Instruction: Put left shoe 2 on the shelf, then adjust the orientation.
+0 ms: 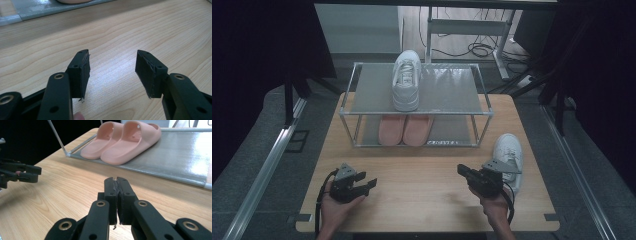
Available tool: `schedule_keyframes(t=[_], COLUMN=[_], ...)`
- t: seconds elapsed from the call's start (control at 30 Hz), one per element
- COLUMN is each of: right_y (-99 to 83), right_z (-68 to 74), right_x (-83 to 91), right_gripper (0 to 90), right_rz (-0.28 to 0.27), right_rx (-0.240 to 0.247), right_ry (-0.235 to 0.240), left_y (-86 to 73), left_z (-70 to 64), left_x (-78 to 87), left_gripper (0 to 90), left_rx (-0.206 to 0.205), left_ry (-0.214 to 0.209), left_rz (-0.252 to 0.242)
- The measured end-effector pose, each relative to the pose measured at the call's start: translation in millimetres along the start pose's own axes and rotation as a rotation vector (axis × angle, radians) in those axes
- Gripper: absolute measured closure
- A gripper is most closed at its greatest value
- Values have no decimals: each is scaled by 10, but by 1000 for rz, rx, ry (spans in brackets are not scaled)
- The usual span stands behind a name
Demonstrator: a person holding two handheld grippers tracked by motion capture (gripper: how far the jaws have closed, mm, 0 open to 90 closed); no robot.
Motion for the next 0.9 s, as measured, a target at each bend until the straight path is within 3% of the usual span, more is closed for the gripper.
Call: schedule_keyframes(t=[0.6, 0.7, 0.9], right_y=[-71, -77, -109], right_z=[-41, -40, -51], right_x=[204, 217, 282], right_gripper=[874, 877, 886], right_rz=[-4, -18, -12], right_rx=[-4, -21, -8], right_ry=[-66, -53, -102], left_y=[26, 30, 45], left_z=[-21, -16, -24], left_x=[-40, -51, -67], left_gripper=[458, 458, 458], left_rx=[-7, -8, -7], left_ry=[-11, -11, -13], left_rz=[3, 5, 6])
Point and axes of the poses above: each handheld gripper's, and its own axes: x roughly backward along the jaws, y roughly out of its top, z roughly to its left, the point moved 2 cm from there along -x, roughly forward along the jaws, and after that the axes turned 8 degrees about y, right-handed, at the moved point
